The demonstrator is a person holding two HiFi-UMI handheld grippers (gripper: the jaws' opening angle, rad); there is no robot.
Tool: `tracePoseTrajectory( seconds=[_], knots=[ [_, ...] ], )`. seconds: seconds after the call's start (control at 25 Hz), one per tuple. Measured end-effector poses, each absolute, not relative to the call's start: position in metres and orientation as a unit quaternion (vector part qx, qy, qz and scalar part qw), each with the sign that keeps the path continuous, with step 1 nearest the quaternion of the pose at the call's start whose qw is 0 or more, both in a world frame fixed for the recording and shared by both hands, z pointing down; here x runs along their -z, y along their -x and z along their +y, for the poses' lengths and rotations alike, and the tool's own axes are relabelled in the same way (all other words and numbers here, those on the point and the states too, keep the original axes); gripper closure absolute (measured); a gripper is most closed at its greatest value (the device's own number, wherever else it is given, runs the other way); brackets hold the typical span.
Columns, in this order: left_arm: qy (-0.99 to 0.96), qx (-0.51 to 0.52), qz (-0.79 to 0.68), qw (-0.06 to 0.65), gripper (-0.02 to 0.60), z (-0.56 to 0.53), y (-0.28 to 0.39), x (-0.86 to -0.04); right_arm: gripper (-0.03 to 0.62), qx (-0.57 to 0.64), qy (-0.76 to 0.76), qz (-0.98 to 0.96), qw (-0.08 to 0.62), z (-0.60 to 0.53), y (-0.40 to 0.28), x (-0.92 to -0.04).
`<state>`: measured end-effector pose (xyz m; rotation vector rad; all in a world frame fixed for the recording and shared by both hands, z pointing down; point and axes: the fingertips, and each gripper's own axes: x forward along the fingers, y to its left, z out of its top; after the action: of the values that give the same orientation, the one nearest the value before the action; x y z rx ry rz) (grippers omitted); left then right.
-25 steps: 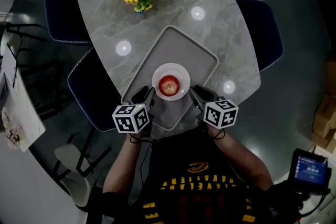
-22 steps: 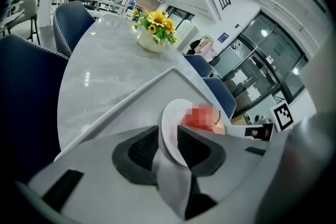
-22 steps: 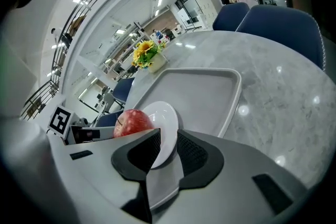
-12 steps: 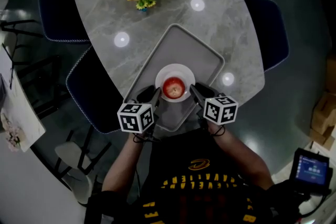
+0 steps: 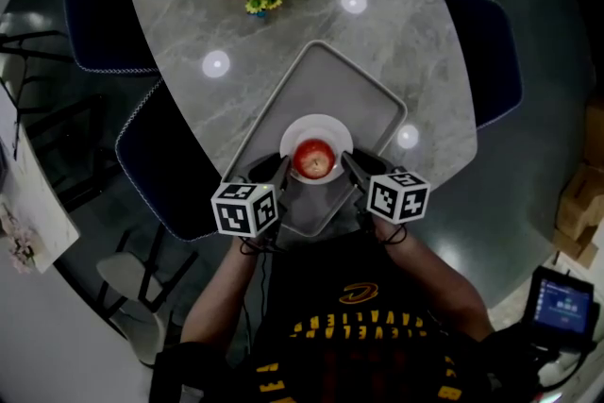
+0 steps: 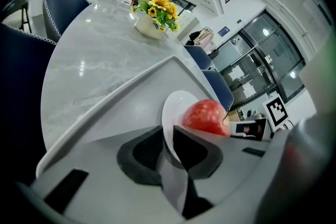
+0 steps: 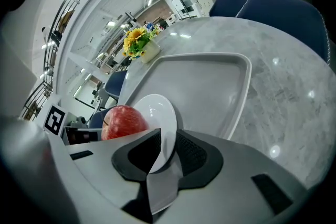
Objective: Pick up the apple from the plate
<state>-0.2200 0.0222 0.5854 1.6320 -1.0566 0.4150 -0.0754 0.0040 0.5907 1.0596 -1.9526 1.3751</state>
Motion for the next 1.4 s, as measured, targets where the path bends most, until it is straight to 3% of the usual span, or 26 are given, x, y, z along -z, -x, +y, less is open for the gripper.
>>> tracePoseTrajectory(
  seconds=[0.12, 1.4],
  knots=[
    [-0.678, -0.165, -0.45, 0.557, 0.534, 0.024, 0.221, -0.587, 0.536, -0.516, -0.397, -0.716, 0.253, 0.005, 0.072, -0.591],
    [-0.636, -0.145, -0.448, 0.612, 0.548, 0.017, 0.219, -0.583, 0.546, -0.579, -0.388, -0.683, 0.221, -0.008, 0.071, -0.588]
  ],
)
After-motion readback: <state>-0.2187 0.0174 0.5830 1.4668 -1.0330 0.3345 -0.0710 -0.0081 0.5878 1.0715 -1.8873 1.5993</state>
